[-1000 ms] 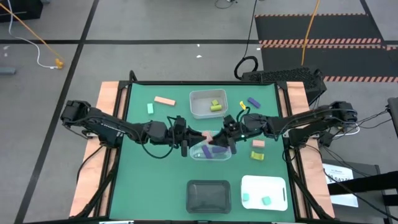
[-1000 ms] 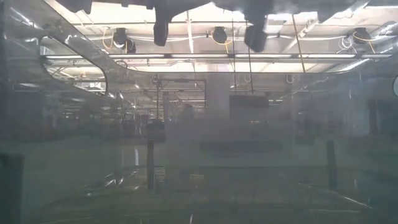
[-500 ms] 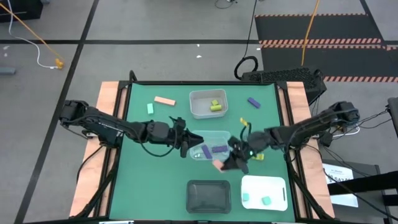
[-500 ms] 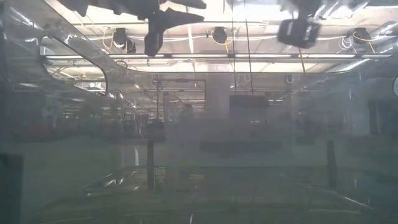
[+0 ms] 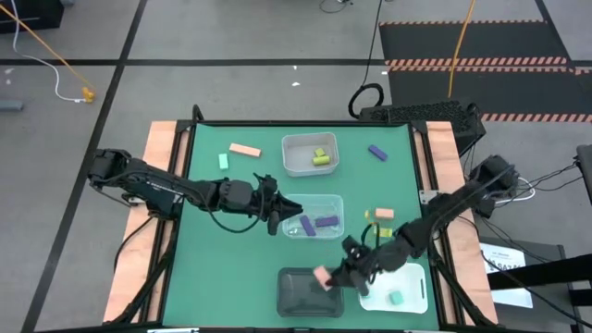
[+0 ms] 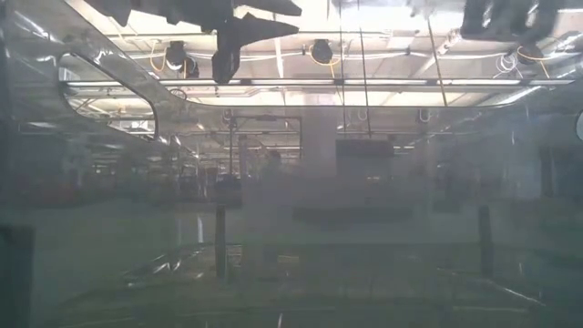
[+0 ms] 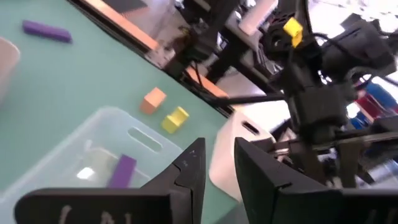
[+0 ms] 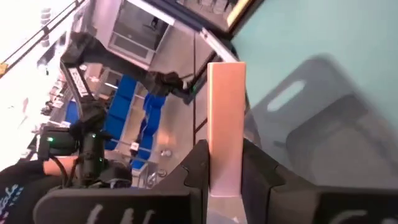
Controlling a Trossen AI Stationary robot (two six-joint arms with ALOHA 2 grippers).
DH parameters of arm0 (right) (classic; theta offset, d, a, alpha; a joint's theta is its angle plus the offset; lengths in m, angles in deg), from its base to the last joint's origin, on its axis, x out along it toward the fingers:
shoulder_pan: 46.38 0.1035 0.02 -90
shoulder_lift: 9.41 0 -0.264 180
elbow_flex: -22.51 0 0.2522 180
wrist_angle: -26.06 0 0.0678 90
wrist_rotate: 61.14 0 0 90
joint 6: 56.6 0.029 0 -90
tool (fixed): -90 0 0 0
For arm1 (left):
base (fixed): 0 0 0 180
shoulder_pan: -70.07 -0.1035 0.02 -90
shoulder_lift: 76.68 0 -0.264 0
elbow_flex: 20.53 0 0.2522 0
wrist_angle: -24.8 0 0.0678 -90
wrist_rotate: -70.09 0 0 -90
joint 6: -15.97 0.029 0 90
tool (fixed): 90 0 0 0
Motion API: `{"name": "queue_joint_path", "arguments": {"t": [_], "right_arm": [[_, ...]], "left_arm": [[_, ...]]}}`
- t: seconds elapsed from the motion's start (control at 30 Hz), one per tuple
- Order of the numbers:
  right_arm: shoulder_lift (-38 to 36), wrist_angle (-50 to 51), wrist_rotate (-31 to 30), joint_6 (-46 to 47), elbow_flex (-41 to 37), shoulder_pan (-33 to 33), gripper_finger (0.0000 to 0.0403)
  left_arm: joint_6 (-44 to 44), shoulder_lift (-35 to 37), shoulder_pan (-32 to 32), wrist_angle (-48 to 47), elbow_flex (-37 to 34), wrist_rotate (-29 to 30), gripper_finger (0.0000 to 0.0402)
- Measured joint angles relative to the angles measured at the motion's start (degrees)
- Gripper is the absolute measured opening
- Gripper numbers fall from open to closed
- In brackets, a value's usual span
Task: Sort & place blocks by color
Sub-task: Put the bottom pink block into the black bin, then put the blue block into the white bin
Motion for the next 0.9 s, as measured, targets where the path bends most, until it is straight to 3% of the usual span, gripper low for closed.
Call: {"name": "queue_joint_path", "arguments": {"t": [0.23,0.4,0.67,0.9], "right_arm": [[10.5,0.1,0.1,0.7,7.6,1.7,0.0040],[13.4,9.8,-1.4,0.1,11.6,1.1,0.0042],[12.6,15.6,-1.0,2.7,11.8,-0.4,0.0159],[7.7,15.7,5.6,-5.2,11.8,-2.2,0.0193]], "left_arm": [[1.3,0.0,2.1,-0.6,0.0,-2.5,0.0083],[2.3,0.0,2.9,-3.0,0.0,-2.5,0.0083],[0.0,0.0,3.0,-8.9,0.0,-2.5,0.0083],[-0.9,0.0,2.0,-9.6,0.0,-2.0,0.0083]]}}
